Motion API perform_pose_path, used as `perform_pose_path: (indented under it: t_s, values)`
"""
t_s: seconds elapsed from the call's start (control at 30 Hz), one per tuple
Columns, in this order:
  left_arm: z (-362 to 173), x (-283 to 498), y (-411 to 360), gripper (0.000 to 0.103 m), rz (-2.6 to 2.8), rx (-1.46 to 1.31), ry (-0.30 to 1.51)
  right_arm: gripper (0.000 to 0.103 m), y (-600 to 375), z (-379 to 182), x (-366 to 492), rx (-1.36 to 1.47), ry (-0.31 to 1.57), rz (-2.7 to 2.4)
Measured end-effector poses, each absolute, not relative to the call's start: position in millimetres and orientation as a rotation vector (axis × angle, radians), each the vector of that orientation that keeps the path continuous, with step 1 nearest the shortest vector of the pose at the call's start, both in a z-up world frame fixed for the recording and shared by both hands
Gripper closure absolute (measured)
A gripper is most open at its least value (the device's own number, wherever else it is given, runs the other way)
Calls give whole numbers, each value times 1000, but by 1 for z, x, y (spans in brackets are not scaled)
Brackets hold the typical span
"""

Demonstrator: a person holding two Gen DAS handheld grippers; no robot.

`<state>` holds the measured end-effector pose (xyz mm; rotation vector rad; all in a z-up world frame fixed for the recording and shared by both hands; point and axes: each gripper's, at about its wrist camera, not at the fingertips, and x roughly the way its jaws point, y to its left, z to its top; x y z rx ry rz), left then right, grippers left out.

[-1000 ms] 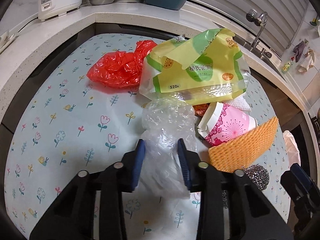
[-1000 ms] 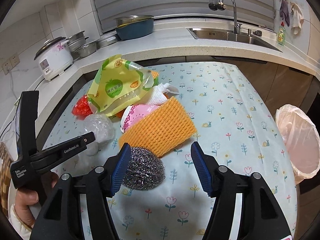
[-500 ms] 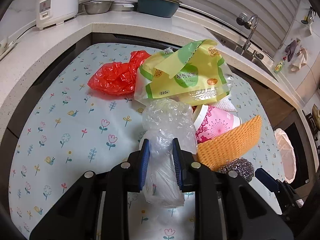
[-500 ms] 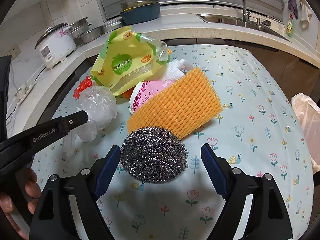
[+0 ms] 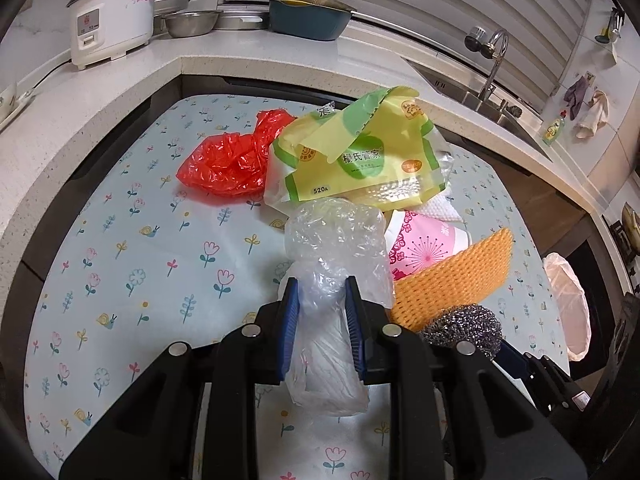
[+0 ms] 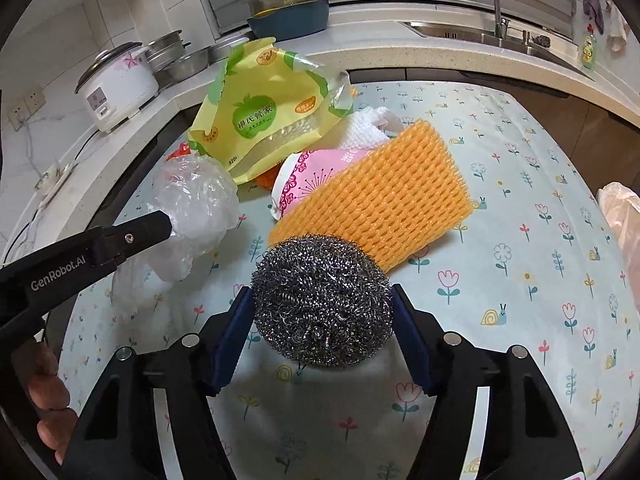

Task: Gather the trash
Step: 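Grasp the clear plastic bag with the left tool while the right tool grasps the steel wool, then carry the clear bag and steel wool in both tools over the bin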

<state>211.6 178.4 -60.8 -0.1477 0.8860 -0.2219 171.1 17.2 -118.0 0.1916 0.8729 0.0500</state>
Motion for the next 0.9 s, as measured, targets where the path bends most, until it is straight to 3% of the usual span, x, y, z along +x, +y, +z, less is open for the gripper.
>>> perform_pose_path:
  t_s: [0.47, 0.9]
  values:
    - [-15, 184, 127, 81, -292, -83, 800, 39, -39, -49, 130, 269, 690, 8]
    - [12, 155, 27, 81, -428, 20, 752, 39, -136, -26, 85, 337, 592, -139]
